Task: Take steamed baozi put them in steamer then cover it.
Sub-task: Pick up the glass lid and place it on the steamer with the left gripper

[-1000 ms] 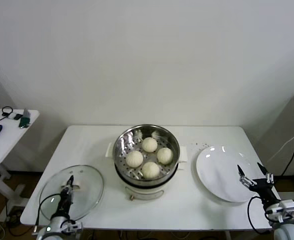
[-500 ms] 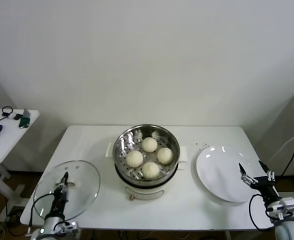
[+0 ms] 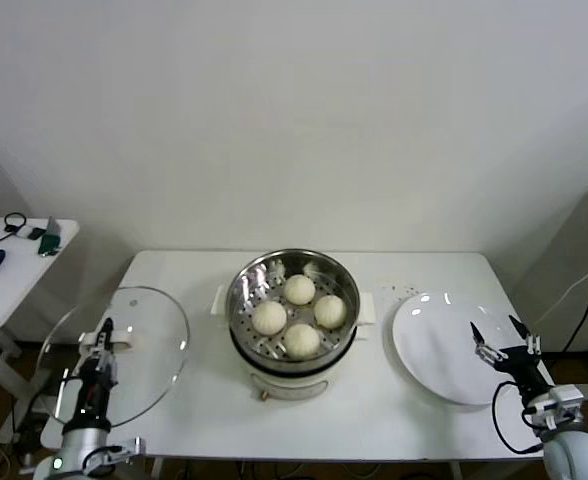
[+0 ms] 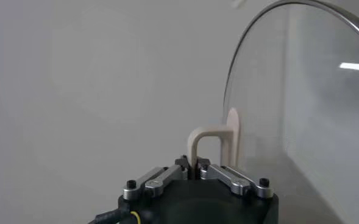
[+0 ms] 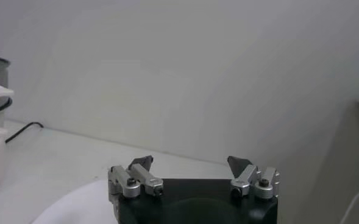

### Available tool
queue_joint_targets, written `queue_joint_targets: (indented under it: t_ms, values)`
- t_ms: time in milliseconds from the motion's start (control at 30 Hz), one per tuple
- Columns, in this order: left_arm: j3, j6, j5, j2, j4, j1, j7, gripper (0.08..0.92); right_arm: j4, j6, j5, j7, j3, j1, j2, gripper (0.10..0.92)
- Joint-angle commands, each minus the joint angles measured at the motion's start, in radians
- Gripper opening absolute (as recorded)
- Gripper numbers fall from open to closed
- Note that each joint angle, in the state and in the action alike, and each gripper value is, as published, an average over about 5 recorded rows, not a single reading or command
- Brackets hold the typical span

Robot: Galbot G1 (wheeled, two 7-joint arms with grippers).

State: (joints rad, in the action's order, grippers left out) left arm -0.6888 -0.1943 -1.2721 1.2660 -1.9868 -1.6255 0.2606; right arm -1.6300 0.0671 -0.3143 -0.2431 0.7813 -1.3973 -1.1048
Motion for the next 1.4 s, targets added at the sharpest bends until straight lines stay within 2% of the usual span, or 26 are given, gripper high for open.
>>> queue_joint_targets:
  t_ms: [33, 167, 367, 467, 667, 1000, 1400]
  values:
    - [0.077, -0.218, 0.019, -0.195, -0.238, -0.019, -0.025, 0.148, 0.025, 0.003, 0.020, 0.000, -0.041, 0.039, 0.001, 0.823]
    - [0.161, -0.274, 0.020, -0.256, -0.235, 0.077, -0.116, 0.148, 0.042, 0.005, 0.029, 0.002, -0.061, 0.061, -0.003, 0.823]
    - [0.375, -0.396, -0.009, -0.269, -0.212, 0.319, -0.292, 0.148, 0.062, 0.011, 0.045, 0.003, -0.080, 0.082, -0.013, 0.823]
    - [0.480, -0.460, -0.045, -0.243, -0.192, 0.421, -0.386, 0.148, 0.076, 0.017, 0.054, 0.000, -0.083, 0.089, -0.018, 0.823]
    - [0.627, -0.519, -0.108, -0.160, -0.130, 0.544, -0.499, 0.148, 0.098, 0.025, 0.072, 0.003, -0.083, 0.099, -0.024, 0.823]
    - [0.779, -0.541, -0.222, -0.010, -0.052, 0.660, -0.585, 0.148, 0.130, 0.039, 0.103, 0.001, -0.078, 0.111, -0.016, 0.823]
    - [0.877, -0.591, -0.194, 0.069, 0.037, 0.731, -0.589, 0.148, 0.126, 0.050, 0.106, -0.007, -0.058, 0.100, -0.020, 0.823]
